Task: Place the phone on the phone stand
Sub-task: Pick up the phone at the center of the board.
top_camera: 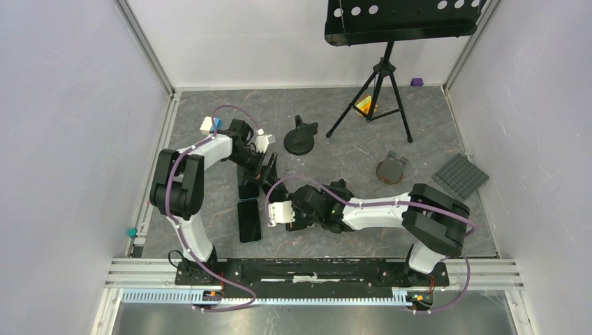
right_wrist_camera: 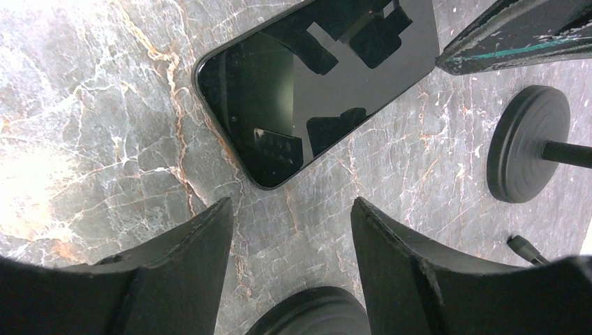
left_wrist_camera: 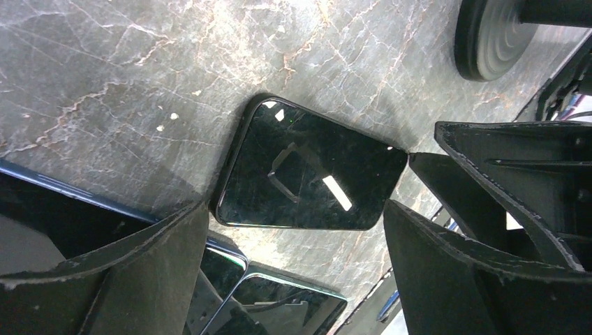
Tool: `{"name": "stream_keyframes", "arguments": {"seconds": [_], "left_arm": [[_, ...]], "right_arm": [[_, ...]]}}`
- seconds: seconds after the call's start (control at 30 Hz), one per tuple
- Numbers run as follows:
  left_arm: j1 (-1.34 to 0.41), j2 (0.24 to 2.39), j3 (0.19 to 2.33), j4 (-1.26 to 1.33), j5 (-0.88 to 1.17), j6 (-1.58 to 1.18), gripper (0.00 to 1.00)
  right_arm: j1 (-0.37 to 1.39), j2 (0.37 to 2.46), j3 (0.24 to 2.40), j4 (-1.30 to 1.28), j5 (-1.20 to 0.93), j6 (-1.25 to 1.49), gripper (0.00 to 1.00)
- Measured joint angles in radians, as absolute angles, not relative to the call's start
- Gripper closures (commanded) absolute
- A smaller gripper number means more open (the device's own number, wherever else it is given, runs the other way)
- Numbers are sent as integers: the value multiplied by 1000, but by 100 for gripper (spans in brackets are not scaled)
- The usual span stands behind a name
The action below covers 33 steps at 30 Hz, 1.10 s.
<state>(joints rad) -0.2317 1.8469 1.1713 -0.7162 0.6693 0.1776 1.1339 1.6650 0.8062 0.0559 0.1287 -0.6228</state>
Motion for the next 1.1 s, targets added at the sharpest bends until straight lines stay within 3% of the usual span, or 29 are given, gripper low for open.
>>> {"name": "stream_keyframes", "arguments": {"seconds": [0.53, 1.1], "left_arm": [[-193, 1860, 1146, -666, 805, 126, 8], [-162, 1874, 1142, -591, 950, 130, 12]], "right_arm": [[1139, 1720, 835, 103, 162, -598, 40], [1145, 1723, 788, 190, 189, -588, 40]]}}
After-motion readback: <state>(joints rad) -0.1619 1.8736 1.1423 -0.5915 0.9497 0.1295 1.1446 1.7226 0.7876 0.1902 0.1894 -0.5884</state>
